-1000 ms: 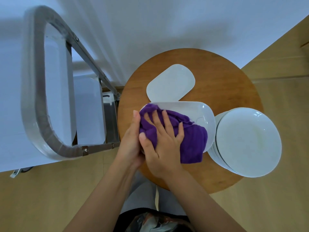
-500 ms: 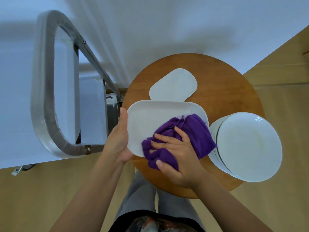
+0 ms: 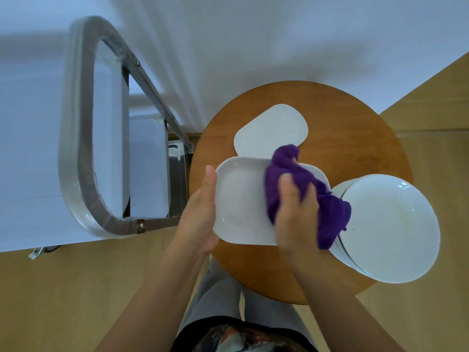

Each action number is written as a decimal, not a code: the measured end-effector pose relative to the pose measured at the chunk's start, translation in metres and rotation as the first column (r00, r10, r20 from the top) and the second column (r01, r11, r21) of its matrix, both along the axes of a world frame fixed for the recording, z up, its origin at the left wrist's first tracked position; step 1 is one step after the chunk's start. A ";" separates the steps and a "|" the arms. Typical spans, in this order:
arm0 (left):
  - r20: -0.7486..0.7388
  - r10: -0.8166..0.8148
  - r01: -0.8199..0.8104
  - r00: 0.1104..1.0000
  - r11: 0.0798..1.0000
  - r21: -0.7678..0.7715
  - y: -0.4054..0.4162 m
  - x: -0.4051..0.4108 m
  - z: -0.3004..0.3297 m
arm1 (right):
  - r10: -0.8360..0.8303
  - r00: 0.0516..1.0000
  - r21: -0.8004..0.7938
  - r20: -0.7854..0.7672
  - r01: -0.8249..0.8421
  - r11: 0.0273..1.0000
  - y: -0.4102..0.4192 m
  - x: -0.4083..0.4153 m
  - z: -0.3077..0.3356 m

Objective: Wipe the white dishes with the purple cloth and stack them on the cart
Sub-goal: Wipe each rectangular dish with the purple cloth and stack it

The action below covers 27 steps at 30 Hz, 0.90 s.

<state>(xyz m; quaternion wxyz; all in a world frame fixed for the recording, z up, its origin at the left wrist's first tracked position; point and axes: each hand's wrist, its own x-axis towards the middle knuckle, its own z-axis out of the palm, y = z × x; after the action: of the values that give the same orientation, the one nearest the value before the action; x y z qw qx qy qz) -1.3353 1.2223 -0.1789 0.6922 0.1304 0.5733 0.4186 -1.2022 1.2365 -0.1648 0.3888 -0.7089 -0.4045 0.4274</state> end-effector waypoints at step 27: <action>-0.022 0.212 -0.212 0.977 0.956 -0.204 0.015 -0.007 0.005 | 0.654 0.412 0.008 0.634 -0.849 0.528 -0.039 -0.008 -0.012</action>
<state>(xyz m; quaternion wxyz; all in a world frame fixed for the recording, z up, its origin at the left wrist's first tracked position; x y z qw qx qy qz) -1.3420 1.2373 -0.1742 0.6529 -0.0040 0.6243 0.4289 -1.2101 1.1980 -0.1773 0.1252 -0.4593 -0.8418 0.2544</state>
